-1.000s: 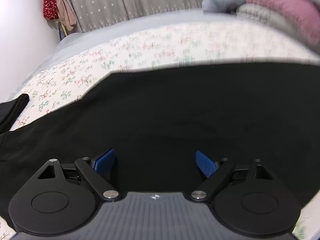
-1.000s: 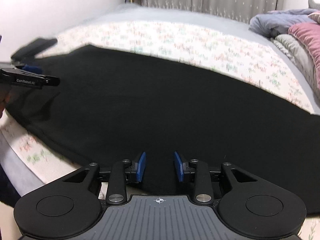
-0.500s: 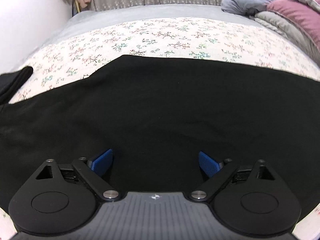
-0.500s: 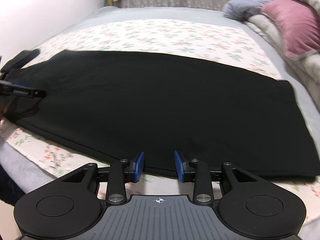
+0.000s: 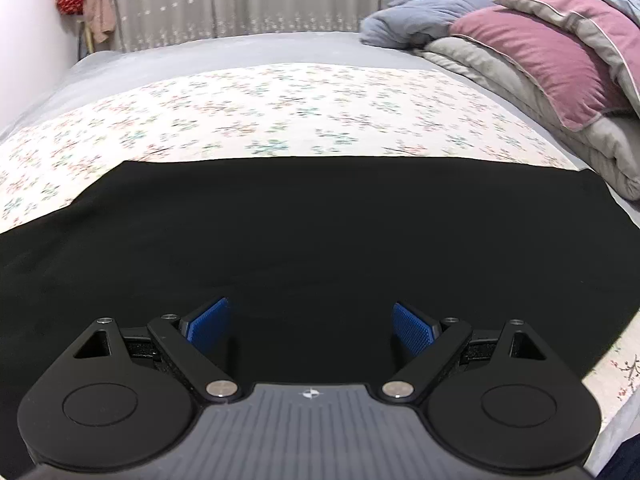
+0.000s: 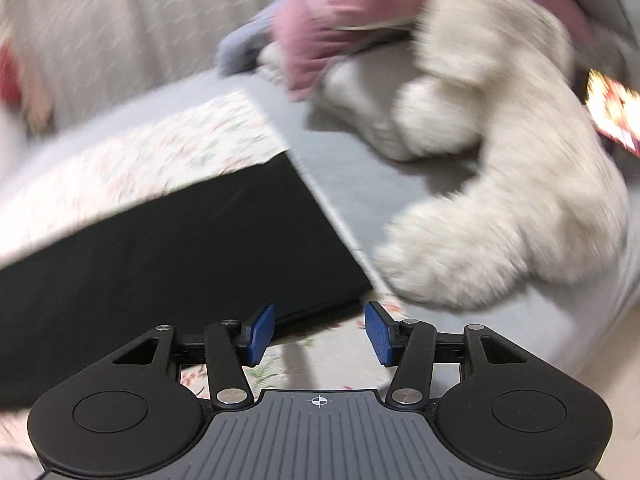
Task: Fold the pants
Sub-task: 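Pinch the trouser edge with the right gripper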
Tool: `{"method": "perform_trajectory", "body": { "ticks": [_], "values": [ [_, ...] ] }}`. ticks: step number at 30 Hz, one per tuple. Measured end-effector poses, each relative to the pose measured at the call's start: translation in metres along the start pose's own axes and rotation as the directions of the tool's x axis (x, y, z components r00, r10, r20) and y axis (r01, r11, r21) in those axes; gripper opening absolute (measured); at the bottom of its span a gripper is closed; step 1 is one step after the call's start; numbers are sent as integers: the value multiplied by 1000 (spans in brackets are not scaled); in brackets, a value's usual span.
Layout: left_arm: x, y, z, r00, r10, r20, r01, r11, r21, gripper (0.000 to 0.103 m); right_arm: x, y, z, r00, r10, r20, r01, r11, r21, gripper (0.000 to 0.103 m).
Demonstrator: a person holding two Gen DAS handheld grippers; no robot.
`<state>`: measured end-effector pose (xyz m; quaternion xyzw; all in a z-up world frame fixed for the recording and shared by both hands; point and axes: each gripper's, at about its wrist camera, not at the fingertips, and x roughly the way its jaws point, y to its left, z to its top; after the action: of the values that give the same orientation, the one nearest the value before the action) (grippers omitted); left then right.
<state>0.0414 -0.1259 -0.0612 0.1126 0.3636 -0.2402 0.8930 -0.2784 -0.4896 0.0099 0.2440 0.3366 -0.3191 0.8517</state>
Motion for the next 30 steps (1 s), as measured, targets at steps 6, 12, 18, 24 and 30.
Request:
{"method": "perform_trajectory", "body": {
  "ticks": [6, 12, 18, 24, 30],
  "values": [
    [20, -9, -10, 999, -5, -37, 7, 998, 56, 103, 3, -45, -3, 992, 125, -33, -113, 962, 248, 50],
    [15, -6, -14, 999, -7, -38, 9, 999, 38, 103, 6, -64, -7, 976, 219, 5, -201, 884, 423, 52],
    [16, -13, -10, 999, -6, -38, 7, 999, 40, 103, 14, -77, -14, 959, 276, 59, -259, 778, 573, 52],
    [16, -16, -9, 999, 0, -36, 2, 999, 36, 103, 27, -57, -17, 963, 266, 53, -250, 792, 558, 51],
    [16, -16, -10, 999, -1, -36, 2, 999, 38, 103, 31, -48, -17, 977, 201, 68, -203, 786, 584, 48]
  ]
}}
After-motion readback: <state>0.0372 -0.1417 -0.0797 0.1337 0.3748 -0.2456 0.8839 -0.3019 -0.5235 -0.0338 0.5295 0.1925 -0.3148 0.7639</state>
